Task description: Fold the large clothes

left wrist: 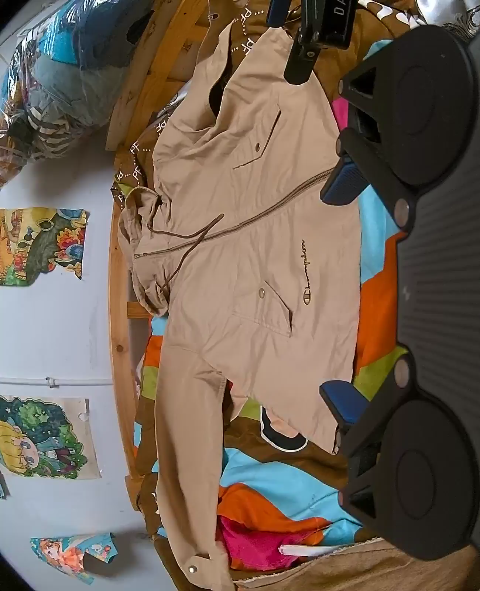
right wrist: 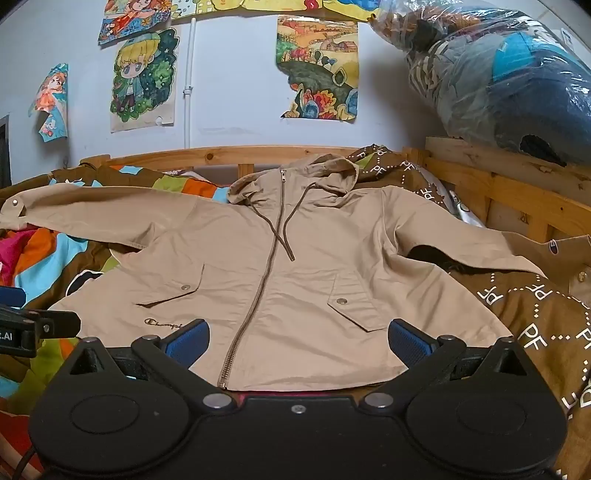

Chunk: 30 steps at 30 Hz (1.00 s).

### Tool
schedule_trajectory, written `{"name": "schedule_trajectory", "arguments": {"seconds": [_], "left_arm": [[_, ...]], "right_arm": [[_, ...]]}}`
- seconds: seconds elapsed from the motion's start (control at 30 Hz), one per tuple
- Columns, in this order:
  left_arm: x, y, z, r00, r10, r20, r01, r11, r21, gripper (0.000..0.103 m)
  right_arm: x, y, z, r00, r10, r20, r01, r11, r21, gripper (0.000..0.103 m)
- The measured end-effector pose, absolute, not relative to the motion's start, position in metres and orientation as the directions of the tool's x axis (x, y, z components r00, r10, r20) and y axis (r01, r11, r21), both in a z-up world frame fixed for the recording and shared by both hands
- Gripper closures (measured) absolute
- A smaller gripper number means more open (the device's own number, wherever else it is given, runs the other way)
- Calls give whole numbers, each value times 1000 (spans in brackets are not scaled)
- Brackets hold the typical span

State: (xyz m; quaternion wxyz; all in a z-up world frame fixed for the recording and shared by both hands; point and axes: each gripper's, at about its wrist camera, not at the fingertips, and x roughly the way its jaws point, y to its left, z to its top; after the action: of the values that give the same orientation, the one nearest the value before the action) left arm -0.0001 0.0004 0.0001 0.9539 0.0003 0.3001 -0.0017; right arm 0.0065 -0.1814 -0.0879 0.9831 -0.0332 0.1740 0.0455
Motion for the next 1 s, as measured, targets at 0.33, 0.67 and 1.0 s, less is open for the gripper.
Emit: {"name": "schedule_trajectory", "arguments": {"seconds": [0.33,0.67,1.0], "left_arm": [[0,-1,-1,817,-2,-576,2,1000,0,1],[1,-2,-1,815,-1,-579,2,1000,0,1],[1,-1,-1,814,-3,-581,2,1000,-2,1]], "right_arm": [[8,-182,-89,933,78,-350,-101,994,-47,1],[7,-182,-89,933,79,-351,-102,994,-46,1],[8,-183,-88,932,80,-353,-102,994,-44,1]]}}
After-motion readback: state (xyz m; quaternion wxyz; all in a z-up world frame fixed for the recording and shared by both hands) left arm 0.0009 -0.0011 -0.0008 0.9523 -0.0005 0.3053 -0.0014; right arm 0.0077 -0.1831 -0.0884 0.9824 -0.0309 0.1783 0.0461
